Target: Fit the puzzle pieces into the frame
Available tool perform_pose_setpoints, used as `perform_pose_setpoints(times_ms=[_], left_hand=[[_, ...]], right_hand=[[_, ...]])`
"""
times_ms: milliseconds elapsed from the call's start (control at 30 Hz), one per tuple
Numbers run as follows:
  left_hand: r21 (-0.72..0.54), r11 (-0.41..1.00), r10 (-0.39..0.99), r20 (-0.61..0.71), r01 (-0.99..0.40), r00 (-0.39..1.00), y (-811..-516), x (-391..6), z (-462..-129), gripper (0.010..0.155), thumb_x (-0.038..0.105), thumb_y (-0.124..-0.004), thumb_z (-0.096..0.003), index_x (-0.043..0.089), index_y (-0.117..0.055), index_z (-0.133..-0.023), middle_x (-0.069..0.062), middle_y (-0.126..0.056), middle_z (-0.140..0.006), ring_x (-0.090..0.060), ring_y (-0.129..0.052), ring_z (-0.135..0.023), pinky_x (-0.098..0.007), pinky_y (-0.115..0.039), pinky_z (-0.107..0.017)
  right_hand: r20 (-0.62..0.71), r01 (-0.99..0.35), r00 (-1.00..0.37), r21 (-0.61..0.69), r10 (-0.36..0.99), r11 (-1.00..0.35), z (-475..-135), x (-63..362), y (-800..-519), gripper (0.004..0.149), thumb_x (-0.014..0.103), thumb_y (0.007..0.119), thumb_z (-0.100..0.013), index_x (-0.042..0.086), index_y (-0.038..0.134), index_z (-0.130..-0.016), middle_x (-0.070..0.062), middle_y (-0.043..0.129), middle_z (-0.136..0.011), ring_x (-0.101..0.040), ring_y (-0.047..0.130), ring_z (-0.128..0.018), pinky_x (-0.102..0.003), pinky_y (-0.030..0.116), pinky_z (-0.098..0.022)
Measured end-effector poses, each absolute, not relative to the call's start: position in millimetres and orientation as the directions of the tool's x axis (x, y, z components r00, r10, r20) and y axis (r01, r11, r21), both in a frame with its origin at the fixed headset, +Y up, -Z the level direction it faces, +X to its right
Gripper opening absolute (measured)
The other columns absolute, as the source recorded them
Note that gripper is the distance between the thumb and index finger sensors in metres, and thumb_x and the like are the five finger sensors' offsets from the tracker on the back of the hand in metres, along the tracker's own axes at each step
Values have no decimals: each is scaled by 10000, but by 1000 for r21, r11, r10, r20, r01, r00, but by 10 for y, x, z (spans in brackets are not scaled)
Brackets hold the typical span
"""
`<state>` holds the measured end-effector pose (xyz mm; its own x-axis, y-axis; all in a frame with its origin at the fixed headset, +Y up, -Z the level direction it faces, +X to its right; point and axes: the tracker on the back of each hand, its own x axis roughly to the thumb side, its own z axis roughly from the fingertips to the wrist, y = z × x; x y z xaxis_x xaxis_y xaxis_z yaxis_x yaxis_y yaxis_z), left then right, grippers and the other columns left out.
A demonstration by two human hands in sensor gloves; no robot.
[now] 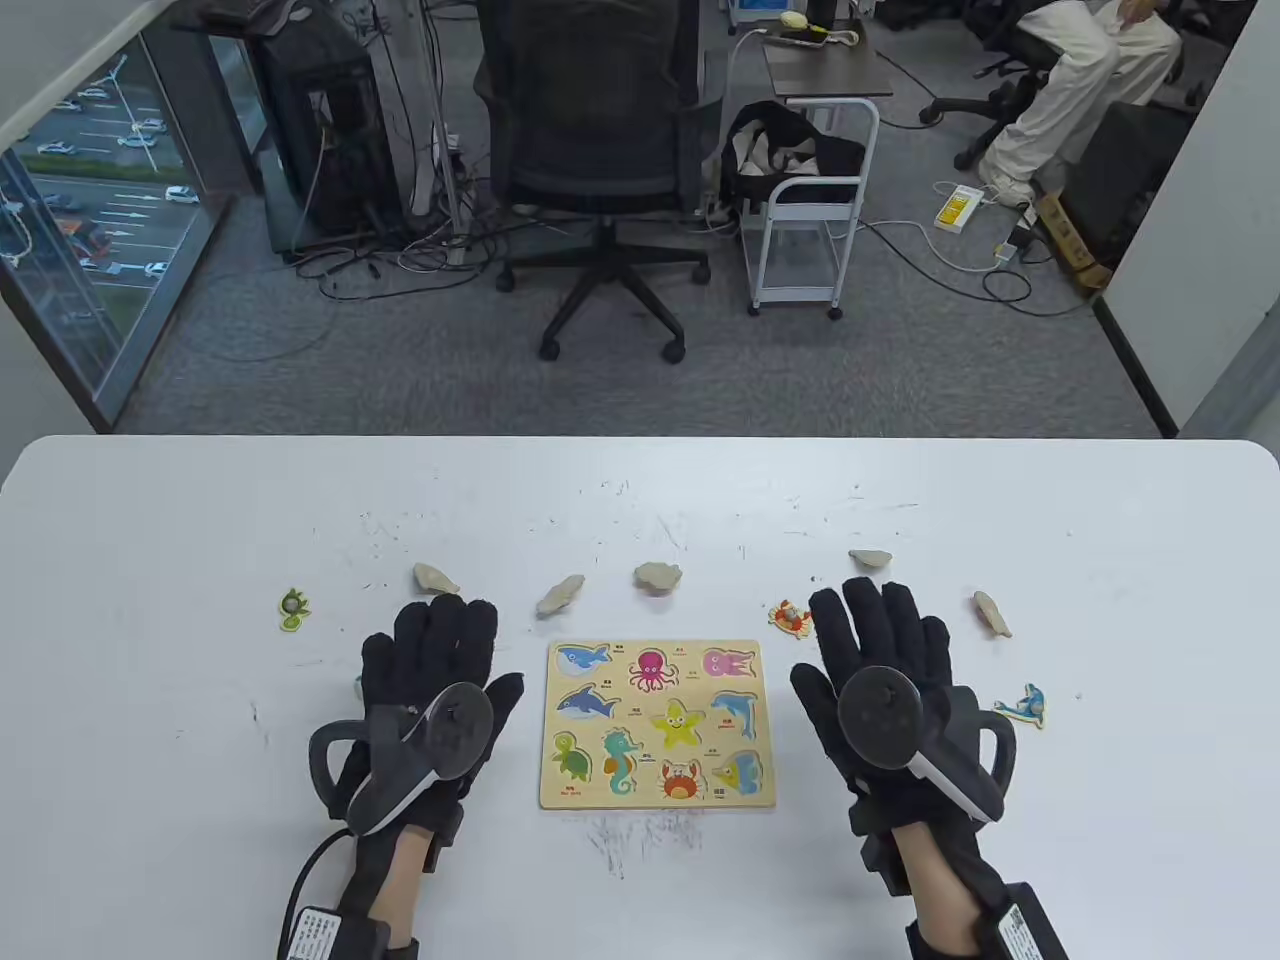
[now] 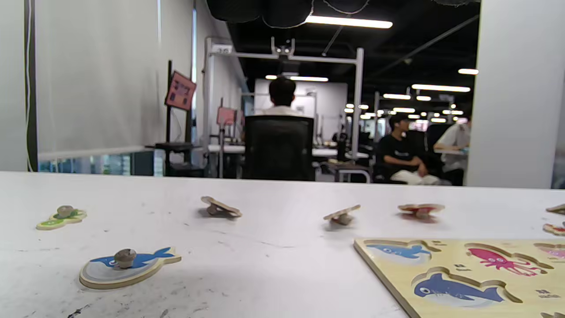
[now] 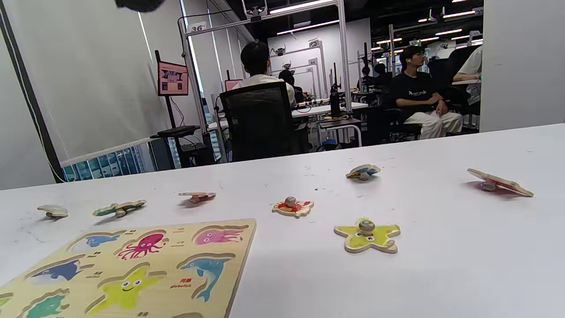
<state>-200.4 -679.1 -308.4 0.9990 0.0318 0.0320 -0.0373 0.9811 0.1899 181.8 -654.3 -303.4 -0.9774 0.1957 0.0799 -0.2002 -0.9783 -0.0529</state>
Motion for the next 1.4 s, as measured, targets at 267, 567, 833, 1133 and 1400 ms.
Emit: perform_pose_setpoints(times_ms=[267, 567, 833, 1133, 1400], left_hand=[[192, 980, 40, 39, -46, 998, -6784, -1993, -3081, 753, 691, -557, -499, 402, -398, -1176, -11, -480, -1293, -324, -474, -1188, -610, -442, -848], [183, 982, 35, 44, -42, 998, -6801, -1976, -3087, 751, 691, -557, -500, 404, -401, -1176, -10, -488, -1292, -322, -483, -1187, -611, -445, -847], [184, 982, 45, 38, -51, 998, -6760, -2008, -3075, 749, 688, -560, -501, 402, -406, -1176, -11, -491, -1292, -326, -486, -1186, -613, -450, -845], [200, 977, 72, 37, -78, 997, -6718, -2062, -3059, 745, 687, -560, -502, 406, -407, -1175, -8, -492, -1292, -323, -487, -1187, -611, -453, -846], [199, 977, 75, 34, -81, 997, -6716, -2076, -3059, 745, 688, -561, -503, 407, -409, -1176, -10, -493, -1292, -327, -488, -1186, -612, -456, -845]], right_hand=[[84, -211, -975, -46, 207, -976, -3044, 1821, -6542, 686, 571, 651, -520, 377, 377, -1119, 5, 318, -1243, -356, 315, -1158, -586, 276, -830], [65, -225, -973, -42, 222, -973, -3051, 1876, -6542, 686, 570, 656, -519, 377, 381, -1118, 5, 331, -1241, -354, 326, -1157, -582, 284, -832], [10, -219, -976, -20, 219, -976, -3140, 1939, -6582, 693, 565, 691, -514, 382, 399, -1114, 18, 359, -1238, -332, 373, -1158, -559, 314, -845], [-146, -61, -988, 37, 54, -997, -3531, 2133, -6613, 672, 540, 753, -504, 366, 484, -1095, 21, 491, -1203, -309, 531, -1113, -535, 429, -836], [-242, 89, -960, 206, -138, -975, -3869, 2144, -6984, 619, 508, 843, -467, 385, 607, -1026, 83, 703, -1077, -225, 767, -945, -471, 608, -763]])
